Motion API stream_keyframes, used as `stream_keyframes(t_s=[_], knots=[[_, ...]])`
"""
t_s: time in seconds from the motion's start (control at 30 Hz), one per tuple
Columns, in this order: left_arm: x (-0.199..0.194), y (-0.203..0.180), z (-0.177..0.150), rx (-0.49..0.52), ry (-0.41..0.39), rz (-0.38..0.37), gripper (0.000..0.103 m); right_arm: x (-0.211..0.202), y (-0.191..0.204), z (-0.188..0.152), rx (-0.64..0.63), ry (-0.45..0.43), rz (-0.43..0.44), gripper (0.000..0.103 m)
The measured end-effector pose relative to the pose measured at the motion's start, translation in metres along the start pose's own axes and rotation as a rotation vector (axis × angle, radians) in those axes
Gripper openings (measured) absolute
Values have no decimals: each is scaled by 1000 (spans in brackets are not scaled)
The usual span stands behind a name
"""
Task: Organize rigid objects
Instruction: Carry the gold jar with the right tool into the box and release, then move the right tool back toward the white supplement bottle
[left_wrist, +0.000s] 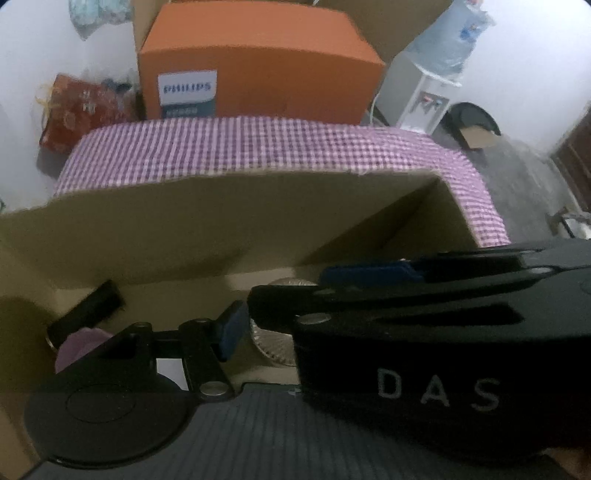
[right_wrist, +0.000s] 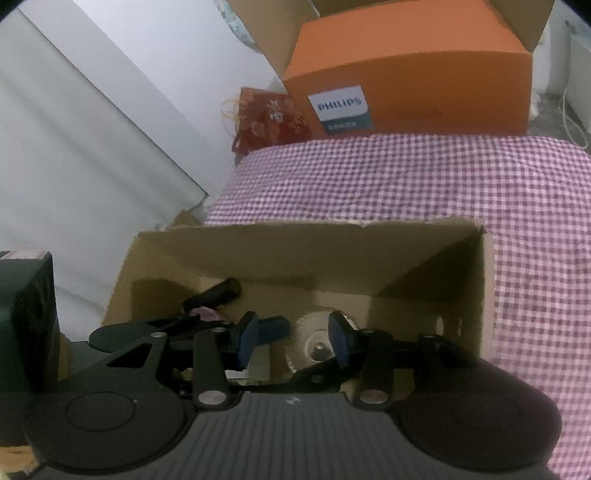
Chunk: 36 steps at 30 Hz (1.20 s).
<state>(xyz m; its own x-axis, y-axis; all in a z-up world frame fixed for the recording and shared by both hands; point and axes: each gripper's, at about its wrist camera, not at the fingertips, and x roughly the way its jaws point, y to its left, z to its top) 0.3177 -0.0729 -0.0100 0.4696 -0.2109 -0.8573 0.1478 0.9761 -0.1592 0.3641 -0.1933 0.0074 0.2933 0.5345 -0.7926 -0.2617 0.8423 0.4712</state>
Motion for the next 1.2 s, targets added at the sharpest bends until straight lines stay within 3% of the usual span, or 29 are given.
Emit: stream_keyframes(t_s=[0.23, 0.57, 0.77, 1.0, 1.2], knots=[[-33, -12, -8, 21, -55, 3, 60, -45, 3, -16, 55, -119, 79, 46], [-108, -38, -57, 74, -160, 7, 66, -148, 21, -101, 82, -350, 152, 48], [-146, -42, -107, 101, -231, 0, 75, -182, 26, -154, 127, -434, 199, 60], [-163, -25, -159, 67, -239, -9, 82, -174, 40, -196, 131, -410, 198, 62], [-177, -10, -191, 57, -269, 39, 84, -162, 52, -213, 134, -370, 214, 62]])
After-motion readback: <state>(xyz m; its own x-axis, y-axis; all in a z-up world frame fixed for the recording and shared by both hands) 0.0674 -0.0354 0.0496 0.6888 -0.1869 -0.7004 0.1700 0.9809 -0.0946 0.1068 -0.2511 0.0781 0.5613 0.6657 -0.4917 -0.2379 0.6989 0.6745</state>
